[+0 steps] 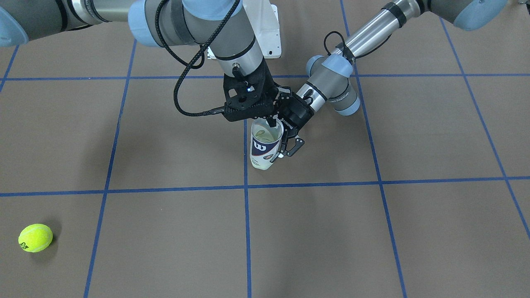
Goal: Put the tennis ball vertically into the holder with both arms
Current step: 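Push the ball down into the can with the right gripper, then raise the right gripper and move it toward the second yellow ball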
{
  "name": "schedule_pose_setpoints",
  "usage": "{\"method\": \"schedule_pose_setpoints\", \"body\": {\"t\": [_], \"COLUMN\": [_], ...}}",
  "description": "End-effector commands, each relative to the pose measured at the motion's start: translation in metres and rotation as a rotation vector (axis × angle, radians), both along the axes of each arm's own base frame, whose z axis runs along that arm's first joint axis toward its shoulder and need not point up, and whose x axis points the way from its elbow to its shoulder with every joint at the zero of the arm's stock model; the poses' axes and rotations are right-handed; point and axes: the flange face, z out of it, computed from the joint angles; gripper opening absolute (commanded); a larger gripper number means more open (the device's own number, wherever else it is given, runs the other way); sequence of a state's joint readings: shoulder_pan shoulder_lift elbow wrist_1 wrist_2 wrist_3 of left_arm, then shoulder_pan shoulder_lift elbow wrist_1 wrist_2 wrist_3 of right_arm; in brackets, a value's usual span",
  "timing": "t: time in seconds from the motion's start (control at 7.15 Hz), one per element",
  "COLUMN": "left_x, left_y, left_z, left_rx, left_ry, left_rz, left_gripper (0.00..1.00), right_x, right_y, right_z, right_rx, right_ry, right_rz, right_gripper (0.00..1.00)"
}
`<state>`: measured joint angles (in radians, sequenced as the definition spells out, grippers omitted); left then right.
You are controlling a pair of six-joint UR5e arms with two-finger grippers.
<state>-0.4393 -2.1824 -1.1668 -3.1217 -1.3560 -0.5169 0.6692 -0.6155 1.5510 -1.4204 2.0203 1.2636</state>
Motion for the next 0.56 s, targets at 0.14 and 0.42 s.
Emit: {"method": "schedule_pose_setpoints", "body": {"t": [0.14,0.42], "left_x": [-0.0007,-0.0010], "left_y": [-0.0004,-0.0003], "left_z": [-0.0013,-0.0002], "left_rx": [0.001,0.000], "left_ry": [0.002,0.001], "left_rz": [-0.001,-0.001], "left_gripper": [0.92,0.99], "right_x": [0.0043,0.0104], "right_y": [-0.0013,-0.0032], "right_z": [-0.0001,-0.0028], "right_rx": [0.010,0.012], "right_ry": [-0.016,-0.022], "right_rz": [0.002,0.011], "right_gripper": [1.00,1.00]}}
